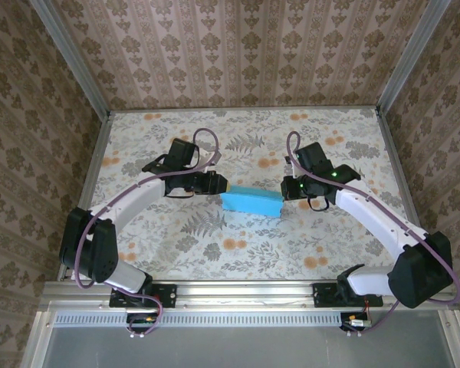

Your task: Fold the paper box

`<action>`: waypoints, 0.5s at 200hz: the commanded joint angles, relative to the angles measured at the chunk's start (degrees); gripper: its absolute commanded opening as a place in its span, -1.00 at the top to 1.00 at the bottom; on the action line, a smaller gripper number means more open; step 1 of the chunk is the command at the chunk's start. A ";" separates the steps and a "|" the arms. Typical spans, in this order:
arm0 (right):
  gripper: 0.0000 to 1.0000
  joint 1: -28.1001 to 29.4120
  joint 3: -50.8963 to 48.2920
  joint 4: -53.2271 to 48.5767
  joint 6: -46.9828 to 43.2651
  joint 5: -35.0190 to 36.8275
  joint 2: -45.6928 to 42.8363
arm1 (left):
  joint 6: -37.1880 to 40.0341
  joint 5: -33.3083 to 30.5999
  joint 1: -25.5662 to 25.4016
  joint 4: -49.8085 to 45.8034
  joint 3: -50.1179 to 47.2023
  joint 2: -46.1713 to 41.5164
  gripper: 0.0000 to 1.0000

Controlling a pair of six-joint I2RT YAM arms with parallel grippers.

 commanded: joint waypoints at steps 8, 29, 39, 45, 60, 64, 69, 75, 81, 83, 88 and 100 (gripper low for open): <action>0.81 0.32 0.45 0.74 -0.37 -2.29 -3.06 | -0.42 -1.23 -0.24 -0.99 -1.23 0.63 0.56; 0.81 0.31 -0.52 1.12 0.25 -3.91 -3.74 | -0.50 -1.29 -0.36 -0.82 -1.14 0.92 0.55; 0.81 0.31 -1.52 1.52 0.61 -4.62 -4.13 | -0.48 -1.28 -0.45 -0.72 -1.14 1.04 0.55; 0.81 0.35 -1.96 1.82 0.80 -4.91 -4.14 | -0.52 -1.29 -0.45 -0.73 -1.12 1.02 0.56; 0.81 0.31 -2.92 2.21 0.89 -5.45 -4.06 | -0.61 -1.23 -0.48 -0.67 -1.05 1.08 0.56; 0.81 0.37 -3.14 2.34 0.99 -5.60 -3.91 | -0.58 -1.18 -0.54 -0.62 -0.93 1.19 0.55; 0.81 0.32 -3.34 2.47 1.00 -5.74 -3.76 | -0.57 -1.23 -0.54 -0.61 -0.95 1.22 0.56; 0.81 0.36 -3.65 2.57 1.11 -5.91 -3.65 | -0.57 -1.23 -0.49 -0.63 -0.90 1.19 0.56; 0.81 0.36 -3.90 2.68 1.17 -6.14 -3.57 | -0.60 -1.31 -0.54 -0.62 -0.97 1.17 0.56; 0.81 0.32 -3.96 2.78 1.21 -6.24 -3.47 | -0.62 -1.27 -0.54 -0.62 -0.97 1.19 0.55; 0.81 0.36 -4.20 2.89 1.26 -6.29 -3.45 | -0.59 -1.31 -0.54 -0.64 -0.97 1.14 0.56; 0.81 0.31 -4.92 3.17 1.59 -6.27 -3.53 | -0.76 -1.32 -0.56 -0.46 -1.08 1.16 0.56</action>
